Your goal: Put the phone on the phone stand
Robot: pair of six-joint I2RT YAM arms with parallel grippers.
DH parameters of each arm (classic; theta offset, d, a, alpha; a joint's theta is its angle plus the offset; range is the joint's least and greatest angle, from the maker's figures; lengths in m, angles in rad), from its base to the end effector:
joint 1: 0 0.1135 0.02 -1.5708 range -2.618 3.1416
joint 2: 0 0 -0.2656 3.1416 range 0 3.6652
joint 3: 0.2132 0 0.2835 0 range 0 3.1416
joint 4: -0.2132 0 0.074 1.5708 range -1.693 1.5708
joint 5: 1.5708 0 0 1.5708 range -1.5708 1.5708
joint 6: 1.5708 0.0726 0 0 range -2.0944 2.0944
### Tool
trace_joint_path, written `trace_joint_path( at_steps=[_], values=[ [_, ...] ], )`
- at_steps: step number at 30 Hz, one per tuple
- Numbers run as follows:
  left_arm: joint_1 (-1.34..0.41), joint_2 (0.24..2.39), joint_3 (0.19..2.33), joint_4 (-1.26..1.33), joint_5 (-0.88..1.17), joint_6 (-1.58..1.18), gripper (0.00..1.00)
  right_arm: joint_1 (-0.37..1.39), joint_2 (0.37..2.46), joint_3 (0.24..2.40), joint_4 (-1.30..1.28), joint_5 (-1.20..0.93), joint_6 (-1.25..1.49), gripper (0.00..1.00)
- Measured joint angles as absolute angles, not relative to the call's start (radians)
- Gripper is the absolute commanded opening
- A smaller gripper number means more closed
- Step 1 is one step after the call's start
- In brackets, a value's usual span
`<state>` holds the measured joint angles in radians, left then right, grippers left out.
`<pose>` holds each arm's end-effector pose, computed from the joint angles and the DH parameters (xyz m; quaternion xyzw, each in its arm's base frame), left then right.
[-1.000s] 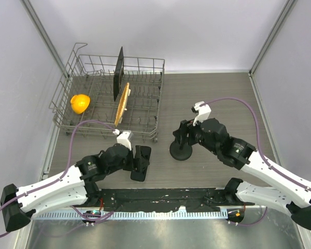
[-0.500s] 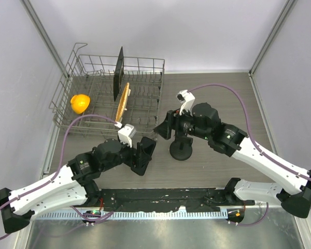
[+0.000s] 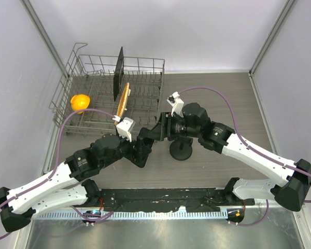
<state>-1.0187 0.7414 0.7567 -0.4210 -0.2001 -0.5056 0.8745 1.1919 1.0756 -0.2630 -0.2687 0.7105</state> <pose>0.1348 -0.1913 0.2998 0.1577 0.8176 -0.3176 0.4536 0.2018 0.2714 0.3344 -0.1421 0.8114 0.4738 0.3114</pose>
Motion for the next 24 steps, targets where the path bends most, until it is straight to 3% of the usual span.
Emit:
trace_joint_path(
  at_steps=[10,20,21,24],
  values=[
    [-1.019,0.777,0.777,-0.415,-0.2,-0.491,0.0,0.873,1.209,1.005,-0.165,-0.295,0.769,0.37],
    [-1.018,0.765,0.774,-0.413,-0.213,-0.498,0.02,0.872,1.212,0.952,-0.078,-0.283,0.822,0.01],
    [-1.018,0.765,0.774,-0.415,-0.215,-0.498,0.17,0.872,1.213,0.949,-0.07,-0.282,0.822,0.01],
    [-1.018,0.772,0.784,-0.434,-0.217,-0.498,0.49,0.872,1.217,0.948,-0.067,-0.284,0.815,0.01]
  ],
)
